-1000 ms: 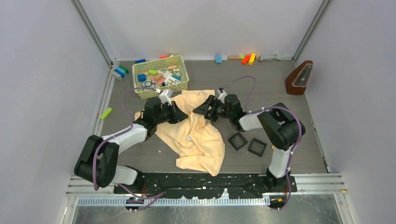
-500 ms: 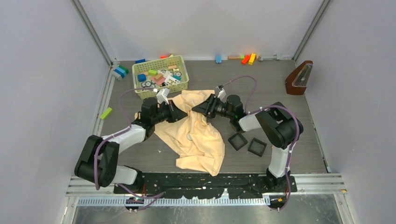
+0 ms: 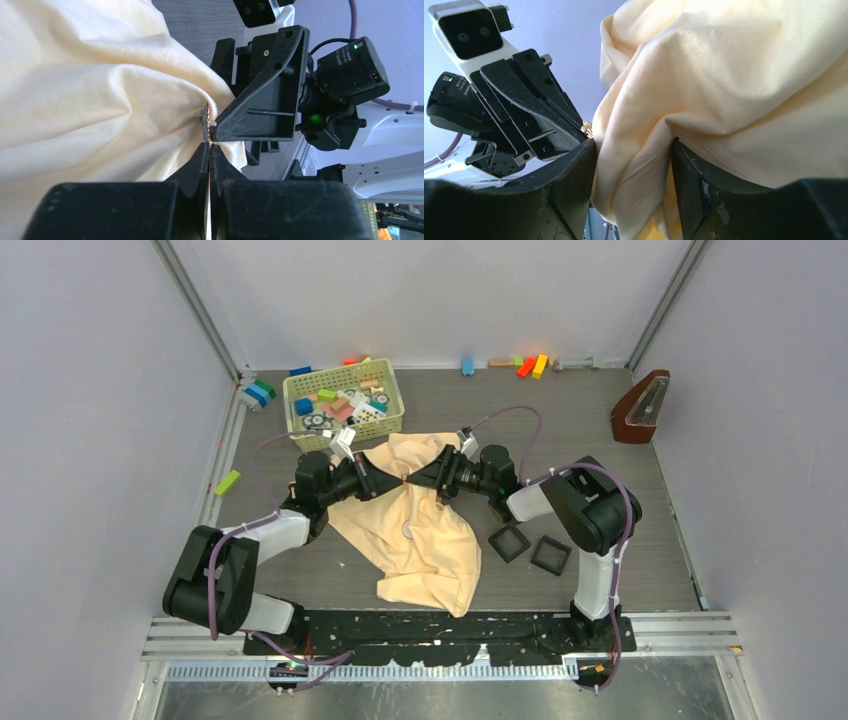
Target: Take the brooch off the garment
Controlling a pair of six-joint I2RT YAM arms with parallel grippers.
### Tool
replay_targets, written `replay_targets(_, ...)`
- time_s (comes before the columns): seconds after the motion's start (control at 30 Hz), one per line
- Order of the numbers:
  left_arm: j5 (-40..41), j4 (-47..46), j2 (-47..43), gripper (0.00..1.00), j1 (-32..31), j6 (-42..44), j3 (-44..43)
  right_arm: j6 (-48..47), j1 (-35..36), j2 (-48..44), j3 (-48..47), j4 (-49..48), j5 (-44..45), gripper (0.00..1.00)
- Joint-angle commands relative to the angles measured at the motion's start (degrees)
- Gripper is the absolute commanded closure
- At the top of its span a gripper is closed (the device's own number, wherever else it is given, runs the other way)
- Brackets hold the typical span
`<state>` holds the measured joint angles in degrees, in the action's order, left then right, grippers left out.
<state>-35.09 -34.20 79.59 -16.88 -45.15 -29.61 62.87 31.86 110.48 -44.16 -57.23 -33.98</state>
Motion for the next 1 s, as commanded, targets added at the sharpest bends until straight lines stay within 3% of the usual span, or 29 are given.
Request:
replay_targets(0.0,-2.9,-7.2,0.9,1.0,0.4,-2.1,0.1,-0.5,0.8,0.2,-1.8,-4.6,-1.8,0.41)
replay_targets(0.17,-3.2,-7.8,1.3,1.0,0.5,-2.3,0.1,1.0,0.8,0.2,-0.9,-9.1,-2.6,0.54)
replay_targets(0.4,-3.0,-7.5,1.6,1.0,0.8,-2.3,0.1,3.6,0.8,0.2,0.6,-16.9,-3.2,0.43)
replay_targets(0.73,-2.7,-7.6,2.1,1.0,1.2,-2.7,0.3,5.6,0.7,0.3,1.3,-21.7,-3.7,0.61)
replay_targets(0.97,-2.8,-7.6,1.4,1.0,1.2,-1.7,0.6,5.9,0.5,0.3,1.4,-21.7,-3.2,0.56)
